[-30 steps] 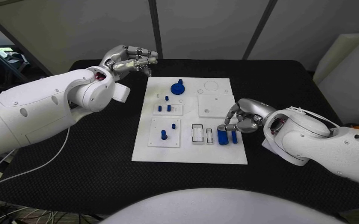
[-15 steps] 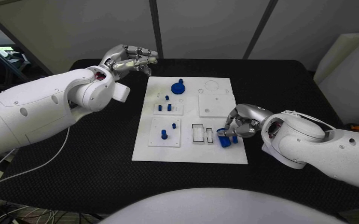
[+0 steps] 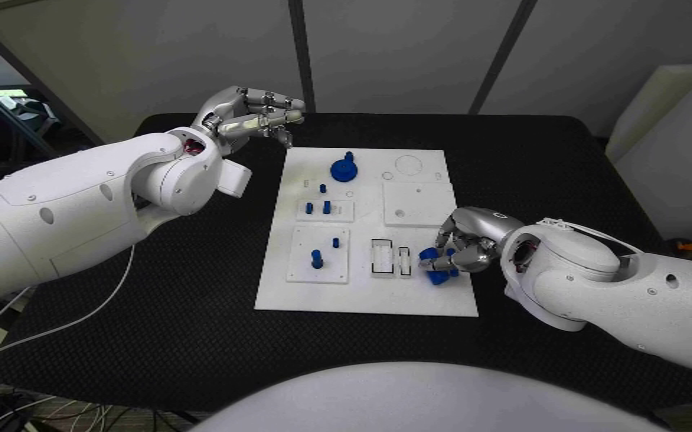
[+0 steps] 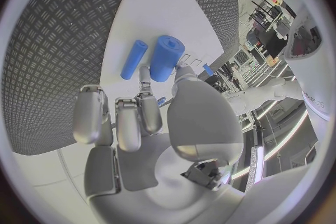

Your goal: Assemble the parts on the task board

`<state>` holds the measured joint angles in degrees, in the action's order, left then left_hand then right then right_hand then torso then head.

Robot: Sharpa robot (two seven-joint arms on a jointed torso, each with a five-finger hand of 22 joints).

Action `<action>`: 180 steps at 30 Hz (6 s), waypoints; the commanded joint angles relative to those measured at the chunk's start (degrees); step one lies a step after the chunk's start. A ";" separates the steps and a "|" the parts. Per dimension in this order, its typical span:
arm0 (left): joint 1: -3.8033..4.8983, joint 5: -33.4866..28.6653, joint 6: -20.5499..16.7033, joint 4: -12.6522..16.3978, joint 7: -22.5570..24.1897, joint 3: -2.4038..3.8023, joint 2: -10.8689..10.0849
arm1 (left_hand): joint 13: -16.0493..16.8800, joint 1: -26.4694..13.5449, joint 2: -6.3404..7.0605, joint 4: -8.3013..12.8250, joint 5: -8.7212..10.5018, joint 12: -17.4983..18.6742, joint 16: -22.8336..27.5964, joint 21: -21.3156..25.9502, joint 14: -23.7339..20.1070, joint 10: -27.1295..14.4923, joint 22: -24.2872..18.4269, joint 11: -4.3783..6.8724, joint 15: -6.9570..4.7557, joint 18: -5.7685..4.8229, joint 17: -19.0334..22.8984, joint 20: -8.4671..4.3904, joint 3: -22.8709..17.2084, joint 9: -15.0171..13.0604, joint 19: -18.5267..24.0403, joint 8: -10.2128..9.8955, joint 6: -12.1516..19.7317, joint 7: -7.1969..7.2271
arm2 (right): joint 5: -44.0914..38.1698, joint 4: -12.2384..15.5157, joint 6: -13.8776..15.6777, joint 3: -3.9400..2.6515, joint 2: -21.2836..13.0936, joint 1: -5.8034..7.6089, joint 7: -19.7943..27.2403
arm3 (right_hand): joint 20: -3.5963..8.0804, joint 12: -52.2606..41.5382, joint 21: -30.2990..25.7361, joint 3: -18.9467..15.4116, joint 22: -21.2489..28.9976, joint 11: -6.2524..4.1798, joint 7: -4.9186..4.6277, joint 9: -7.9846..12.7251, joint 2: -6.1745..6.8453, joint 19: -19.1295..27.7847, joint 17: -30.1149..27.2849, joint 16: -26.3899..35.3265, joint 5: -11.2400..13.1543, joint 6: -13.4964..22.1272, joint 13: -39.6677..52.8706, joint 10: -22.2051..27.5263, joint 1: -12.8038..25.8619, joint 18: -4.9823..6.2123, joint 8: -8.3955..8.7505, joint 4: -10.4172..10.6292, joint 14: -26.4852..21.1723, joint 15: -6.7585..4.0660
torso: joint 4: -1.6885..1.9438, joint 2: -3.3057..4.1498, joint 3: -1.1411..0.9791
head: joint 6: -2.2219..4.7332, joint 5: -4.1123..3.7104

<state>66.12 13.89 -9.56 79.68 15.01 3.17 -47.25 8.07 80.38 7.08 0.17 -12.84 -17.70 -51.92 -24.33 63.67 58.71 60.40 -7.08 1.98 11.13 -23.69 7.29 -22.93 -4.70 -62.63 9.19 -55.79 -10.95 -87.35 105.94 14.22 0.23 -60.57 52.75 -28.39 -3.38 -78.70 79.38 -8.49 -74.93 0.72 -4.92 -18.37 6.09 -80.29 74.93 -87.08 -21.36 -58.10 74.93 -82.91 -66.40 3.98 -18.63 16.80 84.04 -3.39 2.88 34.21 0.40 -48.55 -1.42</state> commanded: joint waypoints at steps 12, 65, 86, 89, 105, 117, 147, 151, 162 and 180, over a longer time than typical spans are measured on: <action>0.01 -0.12 0.71 0.12 0.36 0.01 -0.11 | 0.00 -0.77 -0.13 -0.33 -0.17 -0.41 0.34 0.44 0.05 -0.53 -0.15 0.02 0.29 -0.73 0.12 0.36 0.31 0.11 0.12 0.31 0.14 -0.25 | -4.44 -0.02 -4.70 0.02 0.47 -0.67 -2.14 | 0.38 0.04 0.55 0.32 -1.00 -0.71 0.68 -1.97 -1.62 -0.57 9.63 -0.42 -2.22 -0.26 2.65 0.02 -2.44 -0.52 -2.67 -0.45 4.83 -0.17 | -0.03 -0.02 0.04 | 0.01 0.11; -0.02 -0.12 0.85 0.24 0.49 0.01 0.60 | -0.02 -1.07 -0.16 -0.52 -0.17 -0.51 0.37 0.61 0.03 -0.70 -0.29 -0.03 0.33 -0.74 0.18 0.41 0.42 0.14 0.10 0.38 0.28 -0.29 | 10.46 -1.73 2.33 -0.28 10.69 2.12 -4.39 | 2.00 -0.88 2.00 -2.78 -3.19 -2.82 3.12 -8.80 -7.46 -1.85 11.52 -1.28 -0.74 -3.26 5.27 -2.10 -1.84 -0.98 -7.47 -0.19 5.21 -1.90 | 0.06 -0.01 -0.02 | 0.29 0.64; -0.02 -0.12 0.95 0.30 0.34 0.01 0.43 | -0.03 -1.17 -0.17 -0.58 -0.18 -0.56 0.38 0.70 0.02 -0.78 -0.37 -0.03 0.35 -0.74 0.20 0.43 0.45 0.16 0.10 0.42 0.35 -0.29 | 2.54 -1.49 0.99 -0.28 10.49 2.12 -10.05 | 2.48 -1.16 2.18 -4.91 -3.55 -3.41 3.78 -10.74 -8.74 -2.06 11.85 -1.41 -0.13 -4.02 5.91 -2.60 1.28 -1.06 -8.65 -0.06 5.28 -2.41 | -0.01 -0.03 0.01 | 0.12 0.79; -0.02 -0.12 0.93 0.32 0.33 0.01 0.35 | -0.03 -1.17 -0.17 -0.58 -0.18 -0.56 0.38 0.70 0.02 -0.78 -0.37 -0.03 0.35 -0.74 0.20 0.43 0.45 0.16 0.10 0.42 0.35 -0.29 | 1.97 -1.39 0.98 -0.27 10.54 2.12 -10.25 | 2.54 -1.10 2.20 -5.35 -3.59 -3.47 3.85 -11.03 -8.92 -2.09 11.88 -1.42 0.06 -4.05 5.93 -2.64 1.96 -1.07 -8.76 -0.05 5.29 -2.47 | -0.08 0.04 0.03 | 0.19 0.87; -0.02 -0.12 0.96 0.48 0.28 0.01 0.05 | -0.03 -1.17 -0.17 -0.58 -0.18 -0.56 0.38 0.70 0.02 -0.78 -0.37 -0.03 0.35 -0.74 0.20 0.43 0.45 0.16 0.10 0.42 0.35 -0.29 | 1.13 0.88 7.53 -0.24 8.64 2.09 -2.97 | 2.71 -0.91 2.21 -6.73 -3.71 -3.62 4.00 -12.32 -9.22 -2.14 11.94 -1.43 1.68 -3.76 6.13 -2.78 2.21 -1.09 -9.06 -0.56 5.30 -2.62 | -0.13 0.04 -0.05 | 0.21 0.93; -0.04 -0.12 0.95 0.30 0.34 0.00 0.11 | -0.03 -1.17 -0.17 -0.58 -0.18 -0.56 0.38 0.70 0.02 -0.78 -0.37 -0.03 0.35 -0.74 0.20 0.43 0.45 0.16 0.10 0.42 0.35 -0.29 | 3.69 3.74 2.58 -0.18 4.28 2.07 2.38 | 2.64 0.10 1.66 -6.32 -3.19 -3.50 3.86 -13.40 -7.76 -1.66 11.46 -1.16 3.69 -3.04 5.77 -2.42 -5.76 -0.94 -8.82 -3.09 5.19 -2.53 | -0.06 -0.05 0.02 | -0.11 0.82; -0.05 -0.12 0.91 0.42 0.40 0.00 0.27 | -0.03 -1.10 -0.24 -0.54 -0.21 -0.64 0.39 0.78 -0.01 -0.85 -0.45 -0.02 0.33 -0.72 0.24 0.43 0.40 0.17 0.08 0.48 0.39 -0.28 | 1.32 -1.80 0.23 -0.16 10.49 2.01 -2.43 | 2.78 0.07 1.56 -5.14 -3.21 -3.73 4.12 -13.84 -9.61 -1.63 11.45 -1.13 4.48 -3.10 6.14 -2.57 -10.69 -0.93 -8.31 -4.94 5.19 -2.71 | 0.02 0.00 -0.03 | -0.37 0.58; -0.05 -0.12 0.92 0.41 0.38 0.00 0.26 | -0.03 -1.10 -0.24 -0.54 -0.21 -0.64 0.39 0.78 -0.01 -0.85 -0.45 -0.02 0.33 -0.72 0.24 0.43 0.40 0.17 0.08 0.48 0.39 -0.28 | 1.26 -1.99 -0.19 -0.16 10.80 1.99 -2.42 | 2.79 0.10 1.53 -5.17 -3.19 -3.72 4.11 -13.88 -9.58 -1.61 11.41 -1.11 4.95 -3.11 6.15 -2.57 -10.97 -0.92 -8.27 -5.10 5.18 -2.71 | -0.02 -0.03 0.05 | -0.32 0.68; -0.06 -0.12 0.89 0.34 0.40 -0.01 0.32 | -0.03 -1.10 -0.24 -0.54 -0.21 -0.64 0.39 0.78 -0.01 -0.85 -0.45 -0.02 0.33 -0.72 0.24 0.43 0.40 0.17 0.08 0.48 0.39 -0.28 | 1.59 -1.42 4.98 -0.15 10.03 1.98 0.28 | 2.79 0.56 1.20 -5.24 -2.77 -3.68 4.03 -13.89 -9.60 -1.32 10.96 -0.88 5.01 -3.01 5.81 -2.38 -10.95 -0.82 -8.18 -5.04 5.08 -2.70 | -0.02 -0.03 -0.03 | -0.23 0.55; -0.11 -0.12 0.46 0.43 0.53 -0.01 0.16 | -0.03 -1.22 -0.32 -0.64 -0.20 -0.76 0.39 0.90 -0.01 -0.91 -0.55 -0.04 0.36 -0.73 0.28 0.46 0.42 0.19 0.04 0.58 0.43 -0.29 | 16.28 1.88 12.87 -0.14 -2.58 2.01 7.99 | 0.15 16.11 -5.73 -7.36 5.11 -0.08 -0.29 -9.30 -8.96 3.99 3.69 3.68 -2.08 3.27 -5.35 4.93 -11.92 1.03 1.04 -2.63 3.47 0.25 | -0.33 -0.43 0.28 | 0.72 -1.87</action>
<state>65.93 13.87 -9.26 80.00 14.96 3.14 -47.08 8.07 79.70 6.86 -0.16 -12.84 -18.15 -51.71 -23.67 63.66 58.30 59.93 -7.08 1.99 11.14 -23.47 7.29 -22.60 -4.58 -62.63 9.41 -55.58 -11.15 -74.12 107.41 27.35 0.08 -62.77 54.69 -22.52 -3.07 -62.54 73.56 -15.93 -69.62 0.42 -5.11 -27.86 -3.53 -76.08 74.93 -83.32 -23.27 -54.43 69.63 -77.50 -78.90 3.99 -17.89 13.76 84.04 -3.57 2.67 33.89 0.58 -48.03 -2.70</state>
